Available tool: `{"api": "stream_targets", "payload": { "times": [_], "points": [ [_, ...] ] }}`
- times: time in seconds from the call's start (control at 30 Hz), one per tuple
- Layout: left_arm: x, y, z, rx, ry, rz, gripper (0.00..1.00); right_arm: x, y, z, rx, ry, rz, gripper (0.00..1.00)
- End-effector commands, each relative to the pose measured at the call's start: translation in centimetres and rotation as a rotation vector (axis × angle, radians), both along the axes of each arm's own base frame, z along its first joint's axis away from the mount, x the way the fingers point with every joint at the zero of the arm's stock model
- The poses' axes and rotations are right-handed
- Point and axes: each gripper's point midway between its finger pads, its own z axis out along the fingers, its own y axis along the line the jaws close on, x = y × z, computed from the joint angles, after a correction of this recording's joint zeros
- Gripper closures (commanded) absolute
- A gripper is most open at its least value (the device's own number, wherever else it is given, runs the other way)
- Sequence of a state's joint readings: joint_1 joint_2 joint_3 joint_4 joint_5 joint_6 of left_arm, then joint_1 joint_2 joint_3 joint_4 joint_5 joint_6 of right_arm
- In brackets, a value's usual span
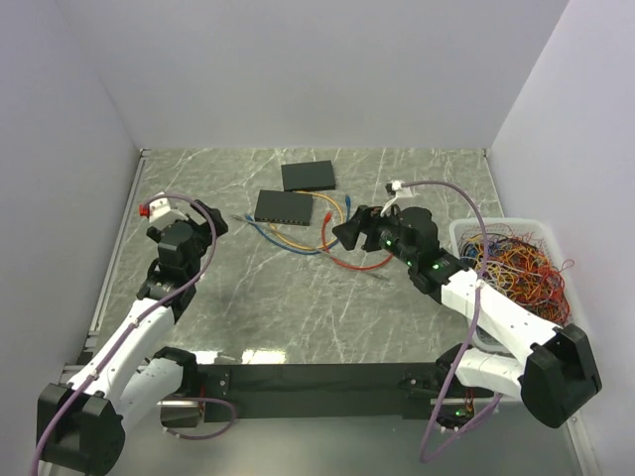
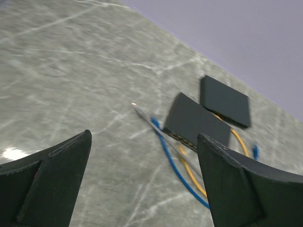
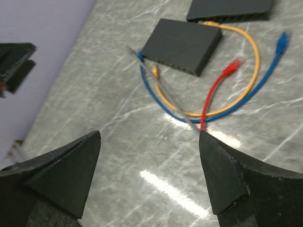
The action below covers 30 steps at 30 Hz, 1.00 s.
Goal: Insert the plug into the switch port
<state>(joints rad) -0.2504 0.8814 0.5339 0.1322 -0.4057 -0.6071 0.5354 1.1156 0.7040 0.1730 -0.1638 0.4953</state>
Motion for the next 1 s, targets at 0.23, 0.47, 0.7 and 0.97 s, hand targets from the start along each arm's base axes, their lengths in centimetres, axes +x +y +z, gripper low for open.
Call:
{"api": "stream_targets", "payload": {
  "times": [0.23,0.47,0.7,0.97],
  "points": [
    [-1.1,1.9,-0.6,0.034,-0.058,0.083,0.01,-0.3,2.6,1.8,-0.149,-0.15,0.058,0.1],
    [-1.7,2.6,-1.7,0.023,0.037,0.134,0.01,1.5,3.4,-0.1,-0.347,-0.108,-0.042,0.12],
    [-1.3,0.6,-3.7,-0.057,0.064,0.053,0.01,3.6,6.8,-2.9,-0.425,-0.022,0.017,0.24],
    [-1.2,2.1,-5.7,-0.042,0.093,0.117,0.01,7.6,10.6,-6.7,-0.529,0.057,0.036,0.27]
  ]
}}
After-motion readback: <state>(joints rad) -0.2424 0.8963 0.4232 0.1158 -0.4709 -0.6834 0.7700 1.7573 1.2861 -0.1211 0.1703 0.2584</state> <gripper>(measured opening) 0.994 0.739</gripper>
